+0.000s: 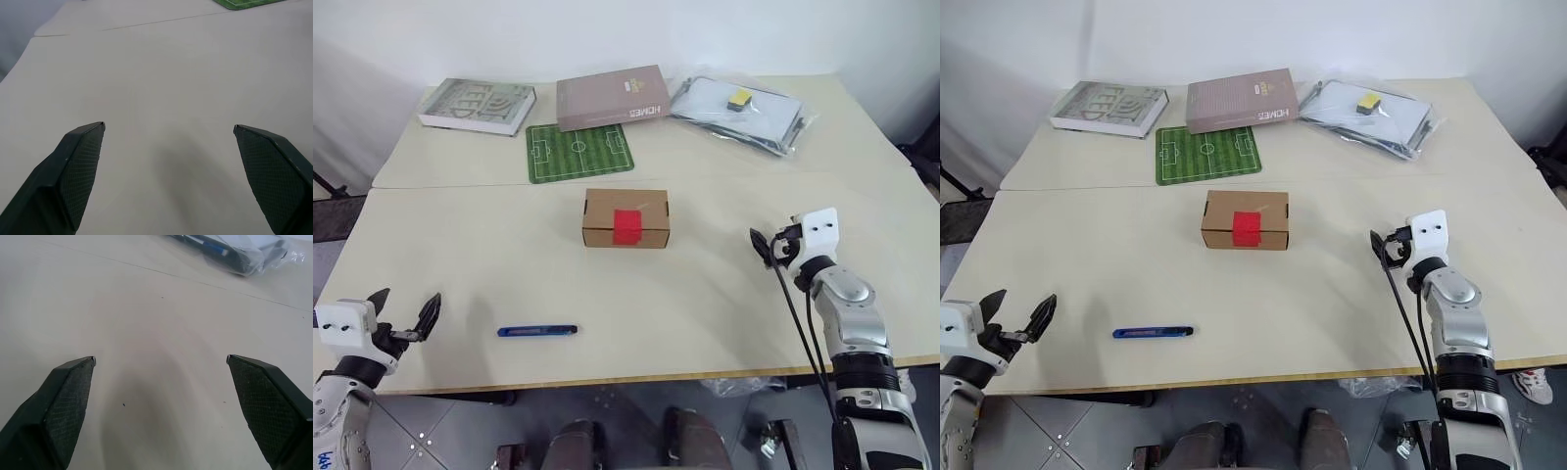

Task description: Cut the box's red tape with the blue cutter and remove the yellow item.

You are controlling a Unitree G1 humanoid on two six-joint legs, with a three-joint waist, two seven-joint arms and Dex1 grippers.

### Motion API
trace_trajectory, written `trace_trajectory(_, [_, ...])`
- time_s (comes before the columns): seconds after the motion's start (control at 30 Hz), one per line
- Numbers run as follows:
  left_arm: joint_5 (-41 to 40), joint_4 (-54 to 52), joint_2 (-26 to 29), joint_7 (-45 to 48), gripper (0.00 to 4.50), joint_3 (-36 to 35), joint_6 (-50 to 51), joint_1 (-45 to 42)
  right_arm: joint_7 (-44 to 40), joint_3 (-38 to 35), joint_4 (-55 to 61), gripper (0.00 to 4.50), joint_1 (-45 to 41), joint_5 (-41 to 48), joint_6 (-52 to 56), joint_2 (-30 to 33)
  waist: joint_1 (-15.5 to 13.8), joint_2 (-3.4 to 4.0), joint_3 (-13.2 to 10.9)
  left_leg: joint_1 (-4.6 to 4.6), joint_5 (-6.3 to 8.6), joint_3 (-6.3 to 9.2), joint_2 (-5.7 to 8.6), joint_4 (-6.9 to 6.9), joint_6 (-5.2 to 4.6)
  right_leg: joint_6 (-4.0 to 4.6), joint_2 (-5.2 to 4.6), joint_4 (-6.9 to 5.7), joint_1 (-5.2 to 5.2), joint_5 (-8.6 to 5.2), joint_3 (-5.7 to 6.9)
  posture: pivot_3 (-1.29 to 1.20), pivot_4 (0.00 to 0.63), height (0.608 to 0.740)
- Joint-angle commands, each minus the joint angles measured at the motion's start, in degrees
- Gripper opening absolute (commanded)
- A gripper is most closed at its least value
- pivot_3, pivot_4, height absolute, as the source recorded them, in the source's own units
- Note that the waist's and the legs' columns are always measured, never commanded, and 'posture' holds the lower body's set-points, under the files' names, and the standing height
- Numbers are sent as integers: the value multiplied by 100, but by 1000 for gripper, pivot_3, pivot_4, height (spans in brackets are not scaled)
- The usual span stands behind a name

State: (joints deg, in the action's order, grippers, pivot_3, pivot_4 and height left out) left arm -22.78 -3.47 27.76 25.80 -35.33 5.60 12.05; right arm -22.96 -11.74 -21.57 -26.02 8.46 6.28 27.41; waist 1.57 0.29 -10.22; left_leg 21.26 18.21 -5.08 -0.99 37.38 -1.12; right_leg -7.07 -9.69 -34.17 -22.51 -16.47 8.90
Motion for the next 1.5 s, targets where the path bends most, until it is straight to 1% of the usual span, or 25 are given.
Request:
trace_trajectory(0.03, [48, -113, -7, -87, 4481, -36, -112, 30, 12, -147, 126, 4500, -106, 65, -60, 132, 0, 0, 0, 0, 0, -1, 0, 0, 0, 0, 0, 0, 0, 0, 0, 0, 150, 740])
trace_trajectory(0.1, [33, -112, 12, -219, 4481, -13, 99, -26, 4, -141, 161, 4500, -146, 75, -18, 139, 0, 0, 0, 0, 0, -1, 0, 1, 0, 0, 0, 0, 0, 0, -1, 0, 150, 740])
trace_trajectory(0.2, [54, -146, 113, -589, 4481, 29, 737, -200, -78, -123, 204, 4500, -186, 110, 49, 165, -6, 0, 0, -1, 0, -1, 0, 3, 0, 0, 0, -3, 0, 0, -2, 0, 150, 740])
trace_trajectory(0.27, [136, -270, 185, -579, 4481, 118, 716, -334, -93, -83, 338, 4500, -236, 148, 281, 150, -10, -1, 0, 0, 0, -1, 0, 5, 0, 0, 0, -4, 0, 0, -2, 0, 150, 740])
trace_trajectory(0.3, [-22, -331, 227, -375, 4481, 189, 794, -407, -54, 10, 381, 4500, -263, 22, 299, 172, -9, -1, 0, 0, 0, -1, 1, 5, 0, 0, 0, -5, 0, 0, -2, 0, 150, 740])
trace_trajectory(0.37, [-96, -390, 264, -469, 4481, 274, 1137, -598, 17, 162, 464, 4500, -290, -207, 272, 213, -10, -1, 0, 0, 0, -1, 1, 6, 0, -1, 0, -6, -1, 0, -3, 0, 150, 740])
trace_trajectory(0.4, [-124, -361, 302, -480, 4075, 344, 1280, -753, -65, 220, 613, 4321, -276, -168, 414, 200, -6, -1, 0, 0, 0, -1, 0, 7, 0, -1, 0, -8, -1, 0, -3, 0, 150, 740])
trace_trajectory(0.43, [-114, -381, 305, -518, 3879, 403, 1379, -860, -152, 235, 688, 4122, -274, -100, 520, 208, -7, -1, 0, 0, 0, -1, 0, 6, 0, -1, 0, -8, -2, 0, -5, 0, 150, 740])
trace_trajectory(0.47, [-91, -369, 336, -449, 3521, 551, 1422, -1041, -189, 290, 761, 3827, -294, -91, 702, 213, -6, -1, 0, 0, 0, 0, 0, 6, 0, -1, 0, -11, -2, 0, -5, 0, 150, 740])
trace_trajectory(0.63, [32, -13, 484, -108, 1896, 1190, 1612, -1929, -335, 460, 1012, 2097, -495, 16, 1359, 140, -13, -1, 0, 2, 0, -5, 4, 17, 0, -1, 0, -18, -2, 1, -5, 0, 150, 740])
trace_trajectory(0.7, [136, 498, 555, 154, 1352, 1511, 1527, -2451, -391, 585, 1129, 1470, -534, 21, 1496, 89, -13, -1, 0, 2, 0, -6, 4, 18, 0, -1, 0, -21, -3, 1, -5, 0, 150, 740])
trace_trajectory(0.73, [180, 724, 573, 289, 963, 1653, 1468, -2676, -407, 623, 1186, 1051, -539, 27, 1556, 63, -13, -1, 0, 1, 0, -8, 6, 18, 0, -1, 2, -25, -4, 1, -4, 0, 150, 740])
trace_trajectory(0.77, [228, 915, 598, 421, 738, 1782, 1422, -2852, -416, 644, 1275, 820, -524, 45, 1620, 36, -11, -1, 0, 3, 0, -14, 10, 22, 0, 0, 6, -27, -4, 0, -2, 0, 150, 740])
trace_trajectory(0.8, [336, 1270, 578, 561, 382, 1956, 1259, -3156, -421, 668, 1328, 415, -566, 71, 1694, -3, -11, -1, 0, 4, 0, -20, 11, 23, 0, 0, 9, -27, -4, 0, -1, 0, 150, 740])
trace_trajectory(0.83, [422, 1592, 552, 676, 117, 2096, 1130, -3441, -430, 692, 1398, 109, -605, 103, 1798, -31, -12, -2, 0, 2, 0, -20, 11, 23, 0, 0, 9, -28, -4, 0, -2, 0, 150, 740])
trace_trajectory(0.87, [504, 1933, 522, 773, 23, 2205, 975, -3717, -451, 704, 1460, 17, -648, 145, 1900, -59, -12, -4, -2, 4, 0, -23, 16, 25, 0, 0, 10, -29, -4, 0, 0, 0, 150, 740])
trace_trajectory(0.97, [774, 3041, 360, 879, 23, 2458, 373, -4504, -537, 703, 1343, 17, -903, 328, 2110, -245, -7, -10, -5, 12, 0, -27, 23, 35, 1, 0, 13, -30, -5, 0, 3, 0, 150, 740])
trace_trajectory(1.03, [909, 3461, 250, 893, 23, 2563, 71, -4769, -576, 750, 1265, 17, -1041, 363, 2211, -320, 4, -10, -5, 15, 0, -26, 25, 38, 1, -1, 14, -31, -6, 1, 4, 0, 150, 740])
trace_trajectory(1.17, [1175, 4468, -87, 1153, 23, 2892, -464, -5435, -949, 953, 1147, 17, -1397, 551, 2515, -484, 0, -12, -6, 15, 0, -28, 26, 38, 0, -1, 15, -35, -6, 1, 9, 0, 150, 740])
trace_trajectory(1.4, [1368, 5247, -473, 1701, 23, 3205, -959, -5957, -1158, 1402, 992, 17, -1651, 383, 2549, -643, 2, -30, -17, 29, 0, -24, 27, 55, 0, -1, 15, -38, -9, 1, 14, 0, 150, 740])
trace_trajectory(1.5, [1343, 5247, -618, 2066, 23, 3294, -969, -6030, -1310, 1586, 1023, 17, -1706, 393, 2684, -683, 4, -30, -17, 31, 0, -23, 26, 56, 0, -1, 15, -40, -9, 1, 15, 0, 150, 740])
